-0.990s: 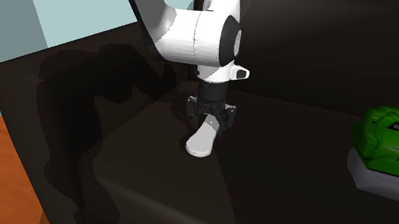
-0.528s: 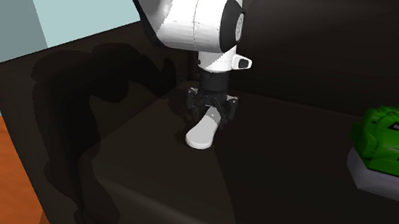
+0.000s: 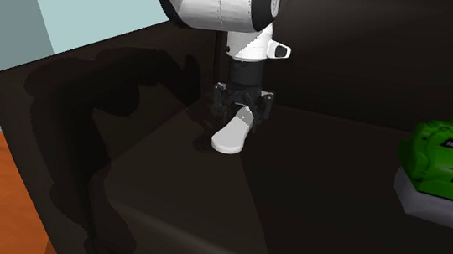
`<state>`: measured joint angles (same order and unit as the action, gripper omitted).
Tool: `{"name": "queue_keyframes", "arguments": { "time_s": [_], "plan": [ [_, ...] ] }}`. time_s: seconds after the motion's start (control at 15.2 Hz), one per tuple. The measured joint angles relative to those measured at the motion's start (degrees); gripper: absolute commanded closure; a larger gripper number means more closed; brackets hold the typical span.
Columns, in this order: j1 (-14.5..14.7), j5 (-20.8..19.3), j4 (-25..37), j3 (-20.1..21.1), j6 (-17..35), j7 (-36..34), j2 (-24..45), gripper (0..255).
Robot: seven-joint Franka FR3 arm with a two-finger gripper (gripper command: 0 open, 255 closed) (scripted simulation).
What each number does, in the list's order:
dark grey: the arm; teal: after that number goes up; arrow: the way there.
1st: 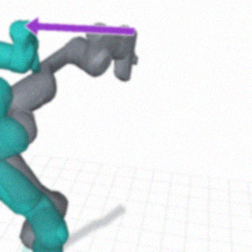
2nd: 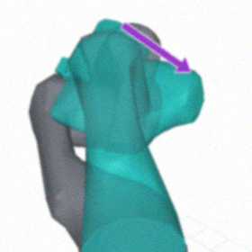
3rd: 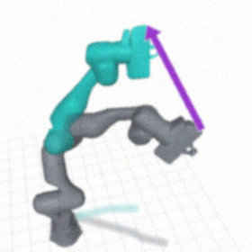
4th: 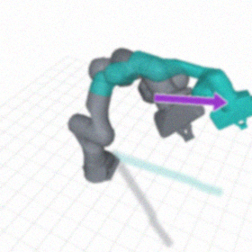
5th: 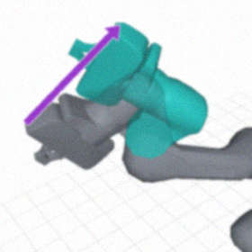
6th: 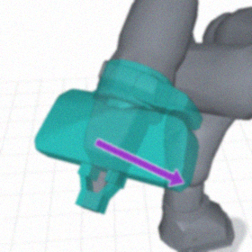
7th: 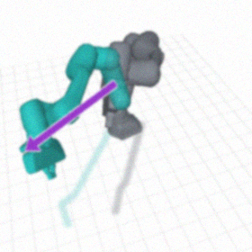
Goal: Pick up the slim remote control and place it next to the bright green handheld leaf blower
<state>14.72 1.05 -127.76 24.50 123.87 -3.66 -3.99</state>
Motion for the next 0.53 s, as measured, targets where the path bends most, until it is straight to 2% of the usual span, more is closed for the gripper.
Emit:
{"name": "queue_keyframes", "arguments": {
  "time_s": [0.53],
  "plan": [
    [0.01, 1.26, 3.45, -0.36, -6.15, 0.95, -2.93, 255]
  ]
}}
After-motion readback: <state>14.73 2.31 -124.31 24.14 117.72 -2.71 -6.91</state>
